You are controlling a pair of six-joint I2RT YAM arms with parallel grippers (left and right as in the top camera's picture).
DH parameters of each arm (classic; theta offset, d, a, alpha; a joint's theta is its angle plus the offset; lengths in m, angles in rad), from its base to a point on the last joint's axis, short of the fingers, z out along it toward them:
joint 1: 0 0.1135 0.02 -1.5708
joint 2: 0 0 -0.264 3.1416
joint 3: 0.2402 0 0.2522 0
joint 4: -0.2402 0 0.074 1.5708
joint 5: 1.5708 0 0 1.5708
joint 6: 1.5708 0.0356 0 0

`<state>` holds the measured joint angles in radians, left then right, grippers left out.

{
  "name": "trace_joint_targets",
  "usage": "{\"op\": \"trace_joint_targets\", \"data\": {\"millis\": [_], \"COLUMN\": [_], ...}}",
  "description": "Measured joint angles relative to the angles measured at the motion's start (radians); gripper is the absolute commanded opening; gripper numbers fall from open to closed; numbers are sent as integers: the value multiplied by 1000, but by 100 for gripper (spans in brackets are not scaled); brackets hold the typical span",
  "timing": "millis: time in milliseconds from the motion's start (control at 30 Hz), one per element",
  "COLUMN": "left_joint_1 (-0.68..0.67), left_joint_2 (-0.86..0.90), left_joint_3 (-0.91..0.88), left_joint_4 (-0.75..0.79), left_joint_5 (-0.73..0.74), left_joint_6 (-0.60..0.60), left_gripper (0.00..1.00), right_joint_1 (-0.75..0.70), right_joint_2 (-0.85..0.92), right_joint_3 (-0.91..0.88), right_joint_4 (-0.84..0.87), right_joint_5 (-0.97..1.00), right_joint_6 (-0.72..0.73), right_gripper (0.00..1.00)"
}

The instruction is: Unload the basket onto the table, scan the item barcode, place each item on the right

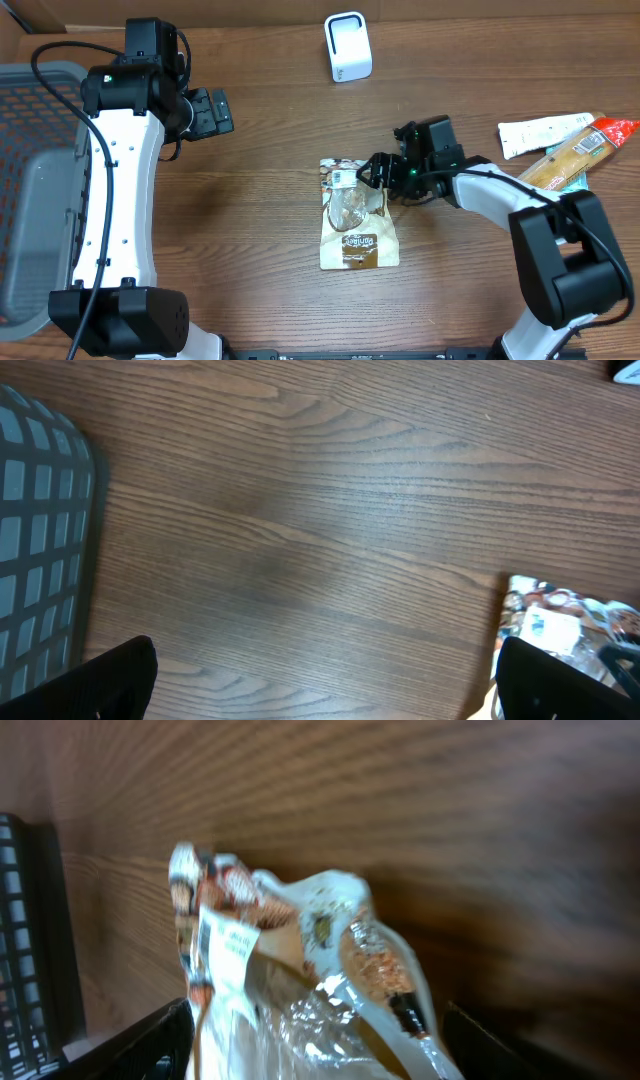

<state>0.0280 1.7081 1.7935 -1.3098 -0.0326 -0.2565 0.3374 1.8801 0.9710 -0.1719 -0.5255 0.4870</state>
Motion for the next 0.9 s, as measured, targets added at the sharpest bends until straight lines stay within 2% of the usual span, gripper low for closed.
{"op": "trace_joint_targets", "data": {"millis": [200, 500, 700, 900], "left_joint_1": [0, 0, 0, 0], "left_joint_2": [0, 0, 0, 0], "left_joint_3": [0, 0, 0, 0], "left_joint_4": [0, 0, 0, 0], "left_joint_5": [0, 0, 0, 0], "left_joint_6": [0, 0, 0, 0], "left_gripper": [99, 100, 100, 99], "right_joint_1": [27, 27, 37, 61], "right_joint_2": [38, 47, 47, 53], "right_joint_3": [24, 31, 34, 23], "right_joint_4": [33, -57, -152, -76], "right_joint_5": [16, -121, -200, -195], "right_joint_6": [91, 98, 82, 77], "right_gripper": [66, 73, 68, 66]}}
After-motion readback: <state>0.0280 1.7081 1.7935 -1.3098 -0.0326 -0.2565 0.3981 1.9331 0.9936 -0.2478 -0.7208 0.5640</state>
